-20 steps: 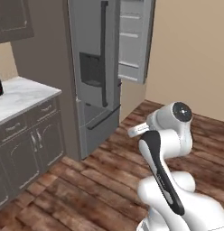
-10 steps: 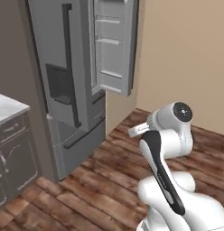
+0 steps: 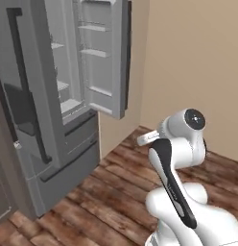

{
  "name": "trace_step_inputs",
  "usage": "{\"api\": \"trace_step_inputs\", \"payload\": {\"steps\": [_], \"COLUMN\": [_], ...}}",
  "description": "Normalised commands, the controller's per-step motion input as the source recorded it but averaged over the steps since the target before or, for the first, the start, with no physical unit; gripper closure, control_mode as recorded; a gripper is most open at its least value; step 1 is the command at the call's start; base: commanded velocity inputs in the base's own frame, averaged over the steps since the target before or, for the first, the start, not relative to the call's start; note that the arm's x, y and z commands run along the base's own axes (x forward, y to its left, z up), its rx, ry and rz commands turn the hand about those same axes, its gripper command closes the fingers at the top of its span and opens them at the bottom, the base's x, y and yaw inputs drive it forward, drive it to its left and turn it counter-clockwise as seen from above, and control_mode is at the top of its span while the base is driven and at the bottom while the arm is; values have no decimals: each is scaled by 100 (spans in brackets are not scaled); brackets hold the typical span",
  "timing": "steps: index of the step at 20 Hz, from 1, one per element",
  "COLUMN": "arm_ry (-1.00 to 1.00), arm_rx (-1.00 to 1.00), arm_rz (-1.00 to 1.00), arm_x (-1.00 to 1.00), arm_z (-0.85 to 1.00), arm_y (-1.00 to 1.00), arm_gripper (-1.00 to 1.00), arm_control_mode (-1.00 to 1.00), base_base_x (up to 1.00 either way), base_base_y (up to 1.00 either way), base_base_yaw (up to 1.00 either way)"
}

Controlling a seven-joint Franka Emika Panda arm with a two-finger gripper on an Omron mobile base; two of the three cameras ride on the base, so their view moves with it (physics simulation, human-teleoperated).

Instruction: Take a sugar cube from the saucer and place it inside the coffee. Then, grab milk from the fridge and place it next to the coffee on the counter to sweeten the coffee.

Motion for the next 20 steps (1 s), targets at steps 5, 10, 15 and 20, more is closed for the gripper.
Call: {"api": "trace_step_inputs", "payload": {"steps": [5, 10, 15, 20], "arm_ry": [0, 0, 0, 0], "arm_rx": [0, 0, 0, 0], "arm_rz": [0, 0, 0, 0], "arm_x": [0, 0, 0, 0], "arm_z": [0, 0, 0, 0], "arm_y": [0, 0, 0, 0], "arm_gripper": [-100, -100, -100, -100], "arm_control_mode": [100, 100, 100, 100], "base_base_x": [81, 15, 26, 3], "base_base_y": [-73, -49, -61, -29], "base_base_yaw": [58, 78, 63, 18]}}
